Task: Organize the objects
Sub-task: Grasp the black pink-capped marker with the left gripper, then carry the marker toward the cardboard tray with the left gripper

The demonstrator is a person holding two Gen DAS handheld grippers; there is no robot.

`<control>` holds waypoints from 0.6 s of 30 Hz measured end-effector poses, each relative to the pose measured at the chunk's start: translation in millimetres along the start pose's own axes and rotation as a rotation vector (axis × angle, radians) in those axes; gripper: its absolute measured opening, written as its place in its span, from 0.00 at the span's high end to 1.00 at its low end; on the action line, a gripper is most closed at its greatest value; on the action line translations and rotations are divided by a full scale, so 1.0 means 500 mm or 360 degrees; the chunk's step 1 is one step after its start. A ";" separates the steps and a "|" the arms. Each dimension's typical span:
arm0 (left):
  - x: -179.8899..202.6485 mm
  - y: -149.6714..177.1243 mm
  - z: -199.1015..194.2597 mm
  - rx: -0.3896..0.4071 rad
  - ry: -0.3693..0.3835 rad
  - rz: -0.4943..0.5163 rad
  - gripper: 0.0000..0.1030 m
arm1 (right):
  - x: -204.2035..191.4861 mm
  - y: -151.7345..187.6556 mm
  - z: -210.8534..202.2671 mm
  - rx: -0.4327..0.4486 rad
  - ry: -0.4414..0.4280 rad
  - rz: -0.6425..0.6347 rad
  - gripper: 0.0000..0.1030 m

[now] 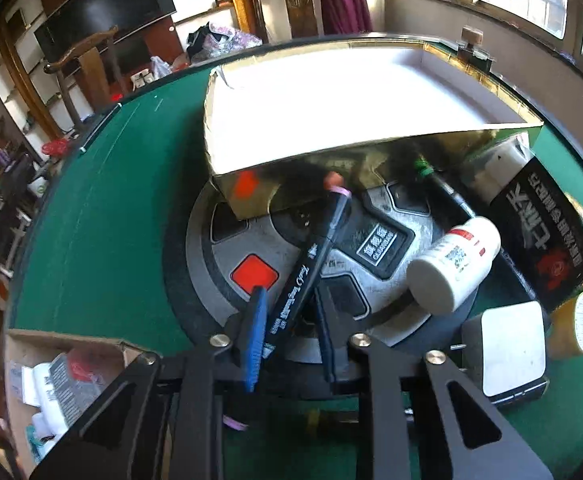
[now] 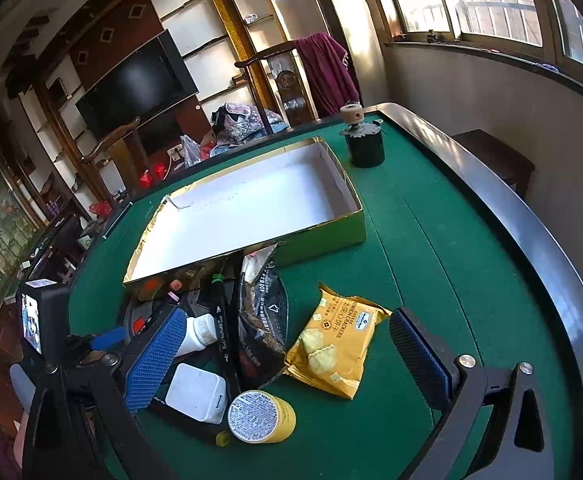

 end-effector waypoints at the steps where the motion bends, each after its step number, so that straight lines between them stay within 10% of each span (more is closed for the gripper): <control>1: 0.009 0.003 -0.002 -0.0007 0.0015 0.0021 0.85 | 0.001 0.000 0.004 -0.0008 -0.0004 0.0003 0.00; 18: -0.049 0.127 -0.285 0.0374 0.0303 -0.0238 0.86 | -0.023 0.023 0.040 -0.0165 -0.0190 -0.0035 0.00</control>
Point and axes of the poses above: each gripper's, at about its wrist camera, not at the fingertips, and z roughly the way its jaws point, x to its right, y to its underside, the point moved 3 cm from there along z, roughly the way its jaws point, and after that the axes turned 14 degrees about y, right-handed, at the moved point
